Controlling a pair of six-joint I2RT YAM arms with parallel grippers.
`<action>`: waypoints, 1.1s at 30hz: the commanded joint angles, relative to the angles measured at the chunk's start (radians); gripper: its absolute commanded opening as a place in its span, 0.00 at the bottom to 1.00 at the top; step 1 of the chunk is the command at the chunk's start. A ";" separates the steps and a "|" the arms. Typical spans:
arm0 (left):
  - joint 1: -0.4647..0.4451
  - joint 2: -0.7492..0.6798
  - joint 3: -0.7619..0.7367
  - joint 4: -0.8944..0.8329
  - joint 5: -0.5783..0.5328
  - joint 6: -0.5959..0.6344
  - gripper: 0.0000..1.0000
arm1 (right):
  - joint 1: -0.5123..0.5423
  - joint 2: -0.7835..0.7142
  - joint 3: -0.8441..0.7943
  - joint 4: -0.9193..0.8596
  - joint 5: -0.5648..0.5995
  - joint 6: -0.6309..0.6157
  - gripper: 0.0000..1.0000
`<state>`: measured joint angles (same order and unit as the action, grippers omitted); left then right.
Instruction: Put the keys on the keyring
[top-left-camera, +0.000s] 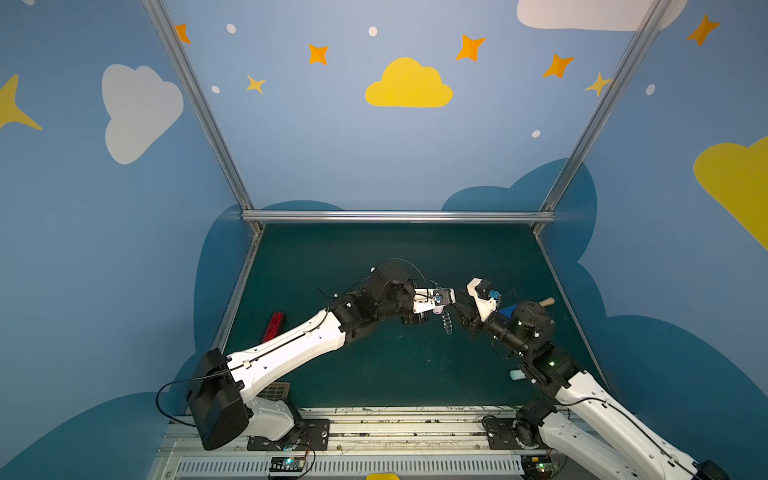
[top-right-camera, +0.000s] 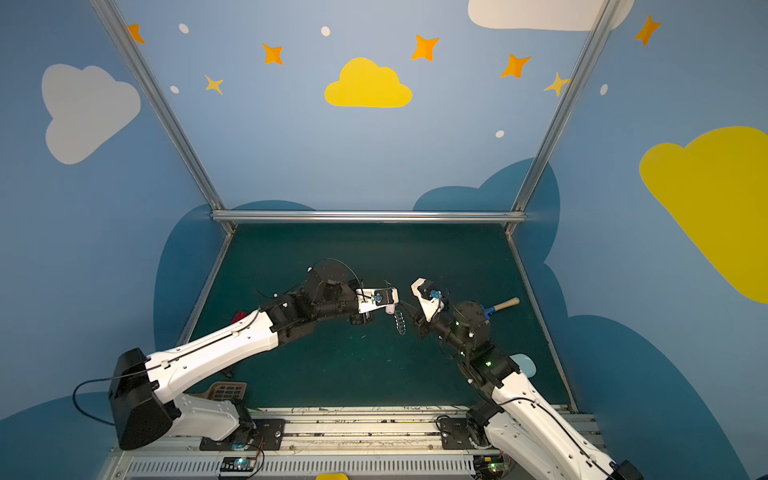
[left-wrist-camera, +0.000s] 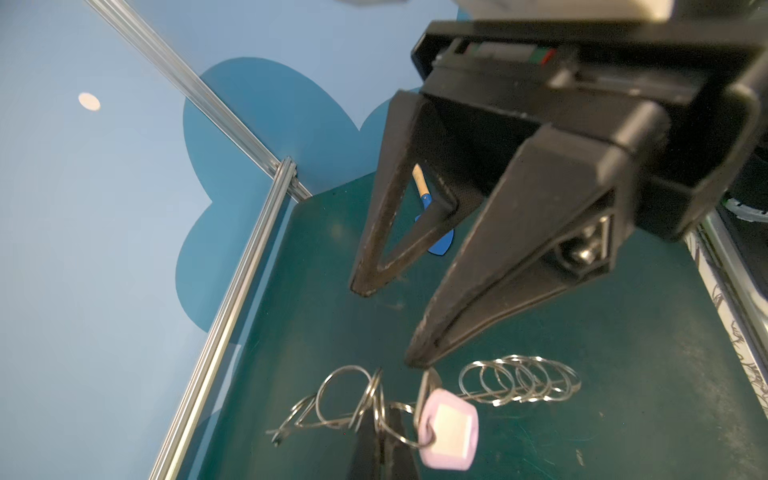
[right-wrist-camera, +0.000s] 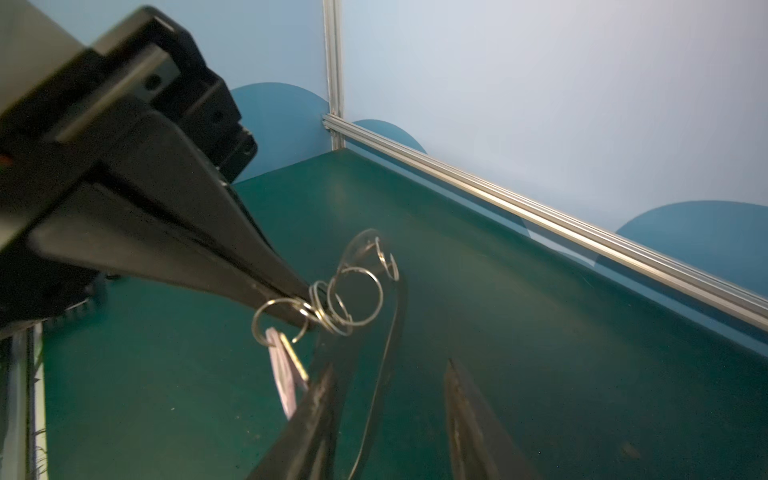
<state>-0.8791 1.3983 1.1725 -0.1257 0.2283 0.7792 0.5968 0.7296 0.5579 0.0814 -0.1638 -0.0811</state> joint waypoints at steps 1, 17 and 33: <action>0.005 0.016 0.037 -0.064 -0.055 -0.042 0.04 | -0.008 -0.026 0.054 -0.106 0.051 0.075 0.43; 0.004 0.109 0.179 -0.196 -0.144 -0.235 0.04 | 0.022 0.025 0.093 -0.050 -0.202 0.243 0.28; -0.022 0.102 0.187 -0.188 -0.120 -0.279 0.04 | 0.075 0.065 0.130 -0.106 -0.004 0.107 0.34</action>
<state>-0.9001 1.5063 1.3315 -0.3153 0.0998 0.5114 0.6674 0.8177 0.6754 -0.0067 -0.2234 0.0639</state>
